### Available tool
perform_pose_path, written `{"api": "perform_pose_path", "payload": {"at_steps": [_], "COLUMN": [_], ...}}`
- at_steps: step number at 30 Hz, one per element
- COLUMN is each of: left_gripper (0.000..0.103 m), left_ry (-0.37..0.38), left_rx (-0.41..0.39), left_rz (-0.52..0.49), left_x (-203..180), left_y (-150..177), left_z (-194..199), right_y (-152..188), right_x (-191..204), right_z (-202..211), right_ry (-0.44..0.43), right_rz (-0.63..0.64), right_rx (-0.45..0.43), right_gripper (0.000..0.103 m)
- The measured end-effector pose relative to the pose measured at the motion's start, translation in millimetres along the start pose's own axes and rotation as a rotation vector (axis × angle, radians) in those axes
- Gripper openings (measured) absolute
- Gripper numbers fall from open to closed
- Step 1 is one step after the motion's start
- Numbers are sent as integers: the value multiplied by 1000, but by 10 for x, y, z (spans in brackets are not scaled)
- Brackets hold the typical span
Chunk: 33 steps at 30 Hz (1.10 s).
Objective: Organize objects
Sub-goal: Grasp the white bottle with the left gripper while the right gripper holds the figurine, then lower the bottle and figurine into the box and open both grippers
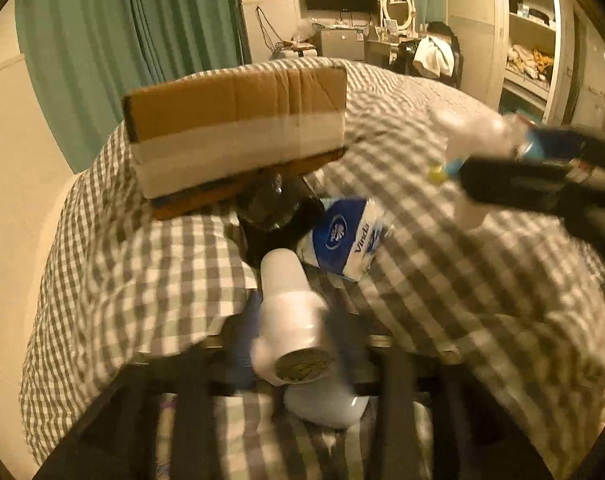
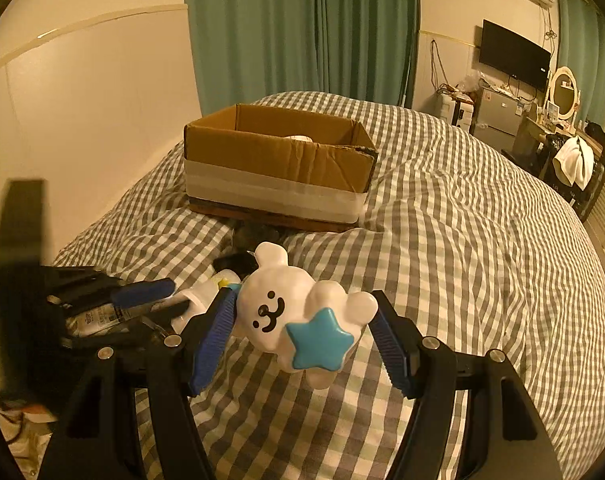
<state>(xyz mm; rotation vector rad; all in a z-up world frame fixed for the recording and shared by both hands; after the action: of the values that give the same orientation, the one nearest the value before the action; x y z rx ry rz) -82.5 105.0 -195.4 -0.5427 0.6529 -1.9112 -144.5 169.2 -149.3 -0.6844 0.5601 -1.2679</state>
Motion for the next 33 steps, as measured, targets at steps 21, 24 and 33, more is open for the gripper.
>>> {"api": "perform_pose_path", "payload": {"at_steps": [21,24,33], "left_gripper": [53,53,52], "left_ry": [-20,-29,-8], "left_rx": [-266,-306,-300], "left_rz": [74,71,102], "left_x": [504,646,1031], "left_y": [-915,-1219,-1881], "left_z": [1045,1135,826], "right_y": [-670,-1007,-1863], "right_x": [-94,-130,-198], "right_z": [184,156,-278], "right_ry": [-7,-14,-57], "right_rz": [46,57,74], "right_rx": [-117,-146,-173], "right_gripper": [67,67,67]}}
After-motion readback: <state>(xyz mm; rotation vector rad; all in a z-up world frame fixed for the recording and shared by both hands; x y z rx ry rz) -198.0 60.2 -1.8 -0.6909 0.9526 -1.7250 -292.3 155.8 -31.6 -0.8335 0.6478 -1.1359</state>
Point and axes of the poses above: each gripper's, at about its wrist camera, not at the fingertips, and z roughly against the way its jaws point, x to its left, y to its underside, the point moved 6 cm from there along -z, roughly the way its jaws point, and after that the axes turned 2 degrees about y, right-handed, at the moved point
